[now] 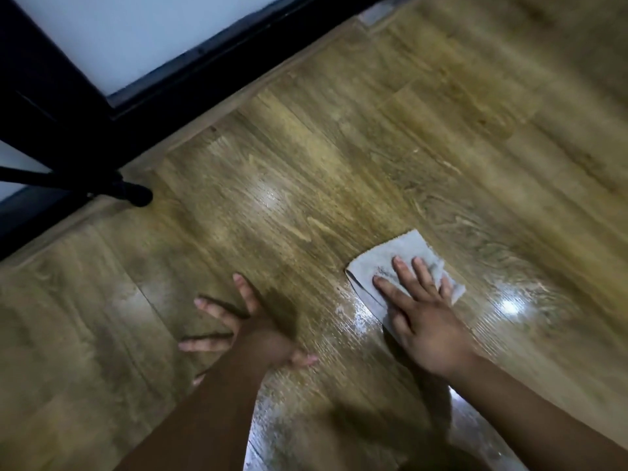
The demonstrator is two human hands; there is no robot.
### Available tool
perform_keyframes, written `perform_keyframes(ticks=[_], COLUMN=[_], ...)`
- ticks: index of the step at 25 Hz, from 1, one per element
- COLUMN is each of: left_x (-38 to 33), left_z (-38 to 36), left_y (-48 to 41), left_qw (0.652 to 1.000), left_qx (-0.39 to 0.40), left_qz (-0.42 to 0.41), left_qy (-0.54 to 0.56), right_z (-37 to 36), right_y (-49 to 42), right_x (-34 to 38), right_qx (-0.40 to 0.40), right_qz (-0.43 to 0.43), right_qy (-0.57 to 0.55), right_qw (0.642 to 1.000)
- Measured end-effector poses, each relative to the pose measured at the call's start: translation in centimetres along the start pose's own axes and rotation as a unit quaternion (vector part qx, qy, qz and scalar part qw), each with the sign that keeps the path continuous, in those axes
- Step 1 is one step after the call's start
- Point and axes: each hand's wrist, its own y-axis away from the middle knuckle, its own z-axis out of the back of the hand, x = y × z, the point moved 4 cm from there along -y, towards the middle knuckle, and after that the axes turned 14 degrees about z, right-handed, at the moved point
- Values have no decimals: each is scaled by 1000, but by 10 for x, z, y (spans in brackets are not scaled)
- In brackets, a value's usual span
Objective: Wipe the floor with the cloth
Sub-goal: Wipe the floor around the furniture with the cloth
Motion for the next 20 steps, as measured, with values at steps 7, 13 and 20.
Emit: perform_keyframes(ticks=[7, 13, 20], left_x=[1, 0, 0], left_z=[-5, -4, -4], left_y=[-11, -19, -18], left_qw=[1000, 1000, 1000], left_qx=[1, -24, -14], left_qz=[3, 1, 21], left_qy=[-2, -12, -5], right_z=[11, 26, 27], right_y=[-32, -143, -215], right_x=[11, 35, 61], right_qx=[26, 52, 64], right_qz=[1, 45, 109], right_qy=[-5, -2, 14], right_qw=[1000, 998, 992])
